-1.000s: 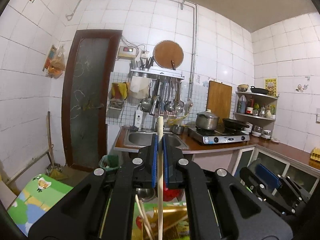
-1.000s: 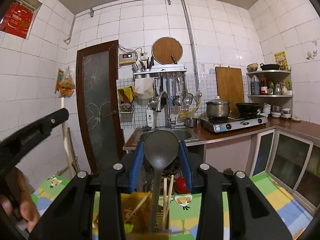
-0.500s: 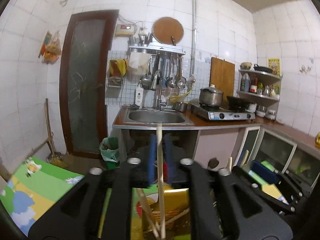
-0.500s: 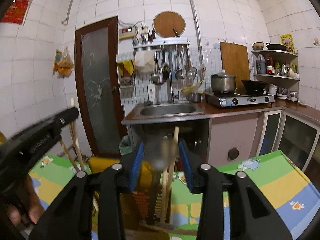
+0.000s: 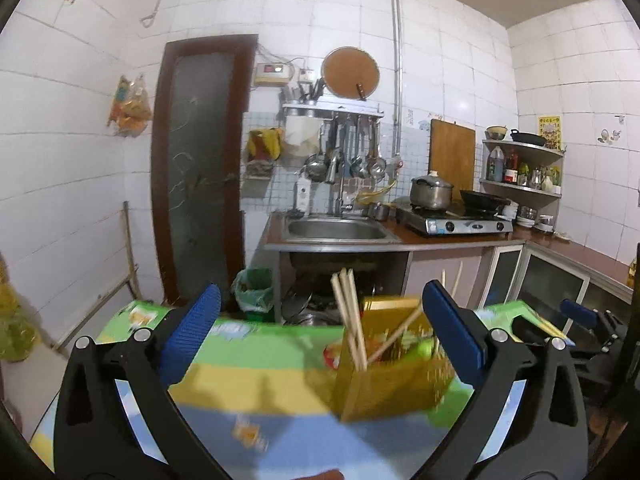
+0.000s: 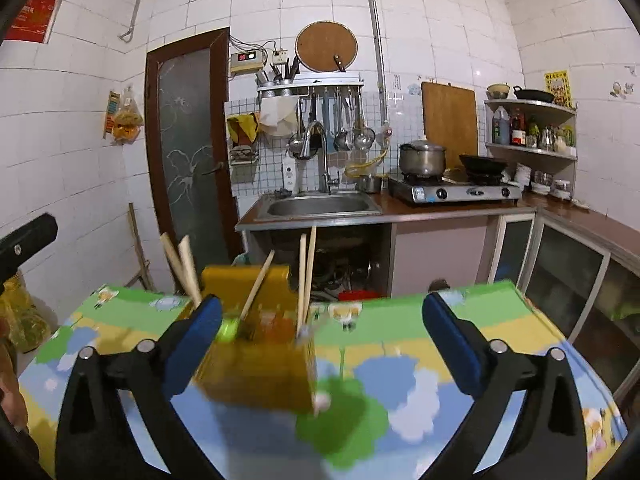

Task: Organize utensils
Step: 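Open both tools and pull them back from the basket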

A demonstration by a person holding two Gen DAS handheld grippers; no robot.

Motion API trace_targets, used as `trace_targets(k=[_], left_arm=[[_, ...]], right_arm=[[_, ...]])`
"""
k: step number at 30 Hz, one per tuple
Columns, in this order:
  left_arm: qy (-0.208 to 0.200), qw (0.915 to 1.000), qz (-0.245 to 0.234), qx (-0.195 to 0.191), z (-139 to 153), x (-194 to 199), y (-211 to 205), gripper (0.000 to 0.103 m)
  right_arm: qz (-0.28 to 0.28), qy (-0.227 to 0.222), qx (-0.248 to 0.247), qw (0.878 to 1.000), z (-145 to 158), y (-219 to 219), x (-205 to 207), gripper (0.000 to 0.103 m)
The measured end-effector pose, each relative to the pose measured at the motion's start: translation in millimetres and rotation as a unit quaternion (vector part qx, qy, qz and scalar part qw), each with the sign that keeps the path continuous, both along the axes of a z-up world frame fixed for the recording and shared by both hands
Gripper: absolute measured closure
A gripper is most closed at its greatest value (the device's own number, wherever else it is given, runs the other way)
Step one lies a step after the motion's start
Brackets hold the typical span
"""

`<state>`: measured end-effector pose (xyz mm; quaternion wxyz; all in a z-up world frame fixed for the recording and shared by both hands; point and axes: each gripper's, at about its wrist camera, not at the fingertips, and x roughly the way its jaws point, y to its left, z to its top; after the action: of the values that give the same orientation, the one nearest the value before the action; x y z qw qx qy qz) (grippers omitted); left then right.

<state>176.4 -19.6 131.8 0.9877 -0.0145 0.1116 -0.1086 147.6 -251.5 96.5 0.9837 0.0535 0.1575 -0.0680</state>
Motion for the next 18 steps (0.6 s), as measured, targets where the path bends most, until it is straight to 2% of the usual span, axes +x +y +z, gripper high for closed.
trace_targets(k=[8, 15, 18], left_arm=[[0.013, 0.9997, 0.017, 0.007, -58, -86, 21, 0.005], [0.044, 0.9985, 0.03, 0.014, -110, -125, 25, 0.005], [0.038, 0.998, 0.039, 0.03, -126, -137, 23, 0.005]], right_arm=[[0.009, 0.015, 0.006, 1.0, -43, 26, -90, 0.005], [0.017, 0.023, -0.005, 1.0, -82, 47, -138, 0.005], [0.022, 0.016, 0.004, 1.0, -91, 49, -151, 0.005]])
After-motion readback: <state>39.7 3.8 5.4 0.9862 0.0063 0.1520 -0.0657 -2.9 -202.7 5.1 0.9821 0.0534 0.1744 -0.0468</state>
